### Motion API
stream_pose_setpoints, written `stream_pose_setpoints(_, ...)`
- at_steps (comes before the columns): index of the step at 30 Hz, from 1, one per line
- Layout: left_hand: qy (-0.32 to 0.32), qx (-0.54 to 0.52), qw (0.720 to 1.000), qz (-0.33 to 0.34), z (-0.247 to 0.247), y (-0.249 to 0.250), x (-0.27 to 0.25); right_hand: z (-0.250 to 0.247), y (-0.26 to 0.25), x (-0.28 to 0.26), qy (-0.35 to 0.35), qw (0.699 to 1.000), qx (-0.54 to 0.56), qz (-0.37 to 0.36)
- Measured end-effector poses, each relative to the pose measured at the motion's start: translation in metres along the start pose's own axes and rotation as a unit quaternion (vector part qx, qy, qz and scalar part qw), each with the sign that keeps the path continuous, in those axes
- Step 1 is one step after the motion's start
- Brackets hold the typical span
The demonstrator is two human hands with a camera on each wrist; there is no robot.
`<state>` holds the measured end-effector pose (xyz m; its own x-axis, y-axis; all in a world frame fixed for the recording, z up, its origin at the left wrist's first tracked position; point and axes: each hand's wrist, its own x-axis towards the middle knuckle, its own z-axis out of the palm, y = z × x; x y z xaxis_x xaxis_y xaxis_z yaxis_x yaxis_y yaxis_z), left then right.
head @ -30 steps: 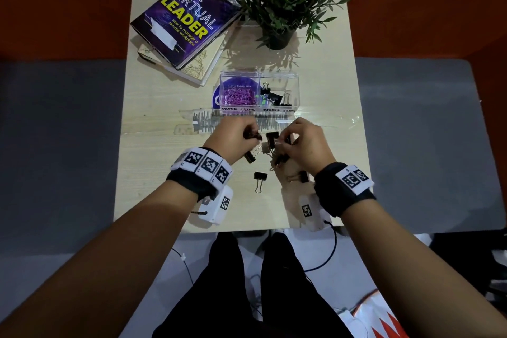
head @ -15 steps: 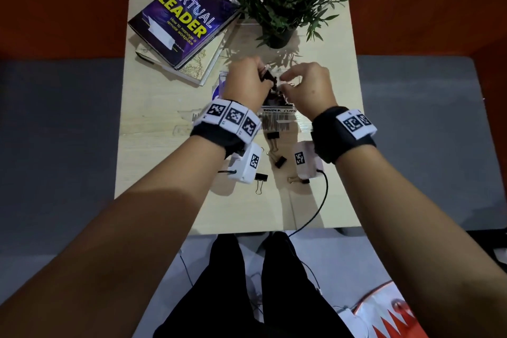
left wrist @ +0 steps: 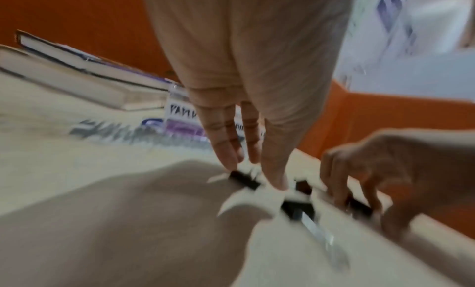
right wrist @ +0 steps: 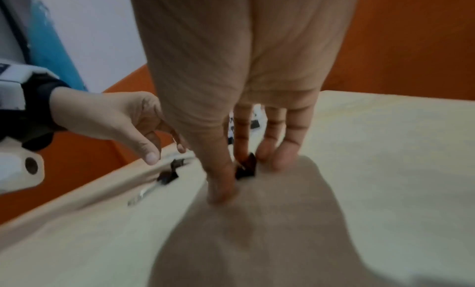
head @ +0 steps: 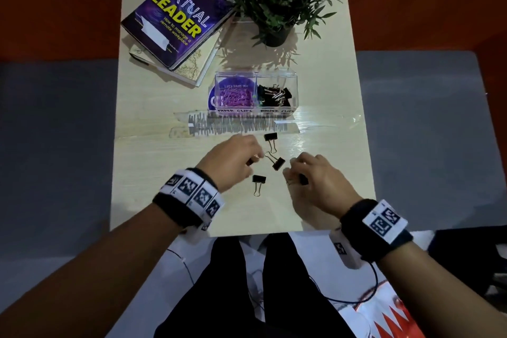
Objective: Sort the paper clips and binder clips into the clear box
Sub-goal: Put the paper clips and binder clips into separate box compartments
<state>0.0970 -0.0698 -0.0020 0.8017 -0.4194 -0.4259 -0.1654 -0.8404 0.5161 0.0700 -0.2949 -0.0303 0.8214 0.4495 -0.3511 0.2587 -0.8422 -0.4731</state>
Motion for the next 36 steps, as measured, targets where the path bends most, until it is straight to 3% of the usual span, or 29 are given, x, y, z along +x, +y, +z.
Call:
stream_pose_setpoints(2,-0.017,0.003,1.0,-0.01,0.013,-0.011,-0.001,0.007,-0.002,-0.003,0.032,0.999,0.021,-0.008)
stream_pose_setpoints(4,0.02,-0.014,0.999,-0.02,0.02,-0.015,0.001,0.008,-0.006,-0.002,0.062,0.997,0.053,0.004)
stream_pose_setpoints(8,0.092,-0.056,0.994,-0.024,0.031,-0.016,0.002,-0.005,-0.001,0.008,0.04,0.991,0.123,0.036)
stream_pose_setpoints(12,0.14,-0.149,0.979,0.008,0.039,-0.003,-0.01,-0.008,-0.015,0.022,0.112,0.985,0.131,0.0)
stream_pose_setpoints(14,0.133,-0.132,0.982,0.024,0.049,0.004,-0.018,0.001,-0.027,0.027,0.116,0.986,0.12,-0.001)
stream_pose_setpoints(19,0.147,-0.049,0.988,-0.013,0.076,0.007,-0.022,0.027,-0.038,0.028,0.129,0.989,0.072,0.024)
stream_pose_setpoints(25,0.163,-0.036,0.985,-0.038,0.08,0.01,-0.019,0.009,-0.03,0.036,0.212,0.962,0.157,0.078)
stream_pose_setpoints(30,0.221,-0.099,0.969,-0.043,0.054,0.007,-0.015,-0.001,-0.042,0.067,0.195,0.973,0.112,0.045)
stream_pose_setpoints(33,0.284,-0.116,0.951,-0.038,0.013,0.008,-0.004,0.014,-0.047,0.074,0.179,0.983,0.003,0.036)
stream_pose_setpoints(36,0.319,-0.11,0.941,-0.007,-0.025,0.01,0.027,0.023,-0.039,0.075,0.166,0.985,-0.027,0.047)
